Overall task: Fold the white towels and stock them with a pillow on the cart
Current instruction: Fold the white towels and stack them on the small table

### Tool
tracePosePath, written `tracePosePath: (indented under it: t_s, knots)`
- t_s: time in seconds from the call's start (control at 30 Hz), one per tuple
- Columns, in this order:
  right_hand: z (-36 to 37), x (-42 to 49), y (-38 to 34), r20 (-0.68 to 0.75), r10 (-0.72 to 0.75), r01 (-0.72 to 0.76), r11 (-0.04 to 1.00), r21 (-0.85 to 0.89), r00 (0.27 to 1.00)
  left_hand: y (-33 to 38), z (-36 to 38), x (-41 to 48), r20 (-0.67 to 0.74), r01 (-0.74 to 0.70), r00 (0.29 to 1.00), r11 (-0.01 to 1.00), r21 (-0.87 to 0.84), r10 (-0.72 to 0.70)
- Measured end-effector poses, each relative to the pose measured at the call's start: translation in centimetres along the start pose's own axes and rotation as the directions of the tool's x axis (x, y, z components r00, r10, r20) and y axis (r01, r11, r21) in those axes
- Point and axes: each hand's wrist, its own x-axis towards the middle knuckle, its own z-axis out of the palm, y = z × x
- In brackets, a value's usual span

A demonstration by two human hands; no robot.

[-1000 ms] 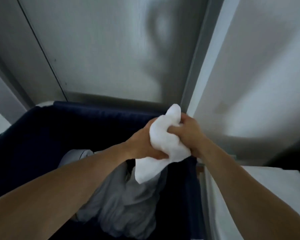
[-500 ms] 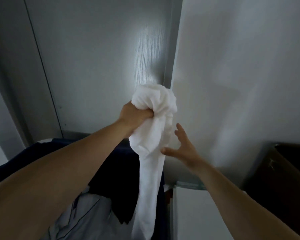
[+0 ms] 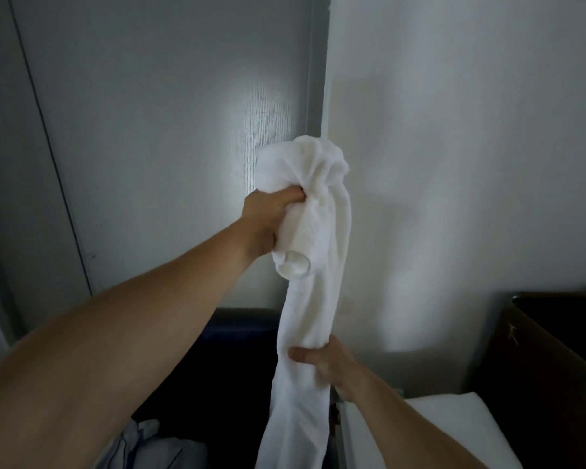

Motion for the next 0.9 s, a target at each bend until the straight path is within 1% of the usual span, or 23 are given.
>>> tracePosePath:
  t_s: [0.07, 0.13, 0.2, 0.27, 0.3, 0.4, 0.47, 0.53, 0.63, 0.7, 0.77, 0.83, 0.9]
  knots:
    - [-0.1, 0.1, -0.2, 0.026, 0.096, -0.097, 0.994, 0.045, 0.995, 0.2, 0.1, 0.5, 0.024, 0.012, 1.000, 1.000, 0.024, -0.012]
    - [-1.2, 0.1, -0.7, -0.016, 0.116, -0.114, 0.990, 0.088, 0.993, 0.1, 0.0, 1.2, 0.042, 0.013, 0.999, 0.997, 0.075, -0.016]
    - [-3.3, 0.0, -1.5, -0.175, 0.100, -0.073, 0.985, 0.156, 0.979, -0.3, 0.0, 1.9, 0.031, -0.021, 0.999, 0.991, 0.129, 0.017]
    - [-6.0, -0.2, -2.6, -0.347, 0.099, -0.016, 0.972, 0.235, 0.932, -0.8, 0.3, 2.4, 0.027, -0.078, 0.997, 0.972, 0.219, 0.074]
    - [-7.4, -0.6, -3.4, -0.412, 0.089, 0.015, 0.970, 0.242, 0.907, -1.1, 0.9, 2.5, 0.032, -0.103, 0.995, 0.957, 0.269, 0.098]
    - [-11.4, -1.9, -6.7, -0.558, 0.003, 0.122, 0.975, 0.187, 0.830, -2.0, 3.4, 2.5, 0.020, -0.134, 0.990, 0.912, 0.387, 0.136]
    - [-13.8, -3.2, -9.7, -0.619, -0.075, 0.226, 0.959, 0.169, 0.782, -2.4, 5.9, 2.1, 0.041, -0.174, 0.984, 0.885, 0.431, 0.174]
    - [-16.2, -4.9, -13.2, -0.673, -0.205, 0.381, 0.917, 0.123, 0.711, -2.1, 8.6, 1.6, 0.057, -0.213, 0.976, 0.891, 0.402, 0.208]
    - [-19.7, -7.7, -18.4, -0.705, -0.406, 0.578, 0.816, 0.006, 0.581, -0.1, 12.8, 1.0, 0.006, -0.212, 0.976, 0.938, 0.276, 0.219]
    - [-22.2, -9.5, -21.2, -0.717, -0.478, 0.643, 0.764, -0.054, 0.508, 1.6, 15.6, 0.7, -0.019, -0.241, 0.968, 0.945, 0.222, 0.252]
    - [-24.5, -10.7, -22.9, -0.715, -0.534, 0.680, 0.725, -0.112, 0.451, 3.3, 18.2, 0.4, -0.036, -0.284, 0.954, 0.936, 0.207, 0.298]
    - [-26.7, -11.6, -23.6, -0.705, -0.585, 0.703, 0.690, -0.172, 0.402, 4.8, 20.4, 0.0, -0.051, -0.306, 0.944, 0.926, 0.221, 0.325]
    - [-29.0, -12.1, -23.7, -0.683, -0.630, 0.722, 0.657, -0.217, 0.369, 5.3, 22.1, -0.4, -0.055, -0.301, 0.946, 0.927, 0.223, 0.320]
